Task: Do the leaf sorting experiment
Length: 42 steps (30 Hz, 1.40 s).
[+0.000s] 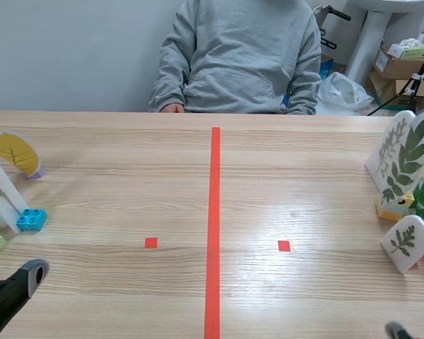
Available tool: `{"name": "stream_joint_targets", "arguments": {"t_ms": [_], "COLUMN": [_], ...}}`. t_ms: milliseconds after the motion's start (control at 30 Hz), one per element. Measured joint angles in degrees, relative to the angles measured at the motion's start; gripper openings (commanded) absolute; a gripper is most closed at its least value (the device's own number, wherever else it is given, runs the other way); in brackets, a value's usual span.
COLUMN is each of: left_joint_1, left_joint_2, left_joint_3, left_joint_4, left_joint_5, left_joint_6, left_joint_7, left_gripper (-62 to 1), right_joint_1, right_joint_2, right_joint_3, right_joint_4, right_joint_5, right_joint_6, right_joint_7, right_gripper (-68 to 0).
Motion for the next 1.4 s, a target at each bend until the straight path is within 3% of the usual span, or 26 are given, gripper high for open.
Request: {"name": "stream_joint_targets", "arguments": {"t_ms": [133, 267, 367, 467, 633, 867, 1000, 1400], "left_joint_1": [-0.4, -2.9, -4.3, -4.4, -4.3, -4.3, -4.3, -4.3], "left_joint_2": [-0.3, -0.5, -0.5, 0.0, 0.2, 0.2, 0.1, 0.2], "left_joint_3": [0.0, 0.0, 0.1, 0.0, 0.8, 2.5, 2.5, 2.5], "left_joint_4": [0.0, 0.0, 0.0, 0.0, 0.0, 0.0, 0.0, 0.0], "left_joint_5": [0.0, 0.1, 0.3, 1.1, 1.1, 3.3, 3.2, 3.2], "left_joint_6": [0.0, 0.7, 3.5, 6.7, 6.1, 6.1, 6.1, 6.0], "left_joint_7": [-0.3, -0.4, -0.1, 0.1, 0.1, 0.1, 0.1, 1.0], "left_gripper": [-9.7, -9.7, -9.7, -9.7, -9.7, -9.0, -0.8, -0.4], "right_joint_1": [-2.6, -0.7, 0.3, 0.7, 1.4, 1.4, 1.4, 1.4], "right_joint_2": [0.6, 2.9, 3.2, 3.2, 3.4, 4.5, 4.5, 4.5], "right_joint_3": [0.0, 0.0, 0.0, 0.0, -2.6, -4.5, -4.5, -4.5], "right_joint_4": [8.2, 12.8, 14.6, 14.8, 14.5, 14.1, 14.1, 14.1], "right_joint_5": [-1.7, -1.5, -0.4, 0.0, 1.1, 1.1, 1.3, 1.3], "right_joint_6": [1.5, 1.3, 1.3, 1.5, 2.4, 2.4, 2.4, 2.4], "right_joint_7": [0.0, 2.0, 3.9, 4.2, 4.4, 4.3, 4.3, 4.3], "right_gripper": [-15.2, -14.5, -14.5, -13.0, -8.1, -8.1, -8.1, -8.1]}}
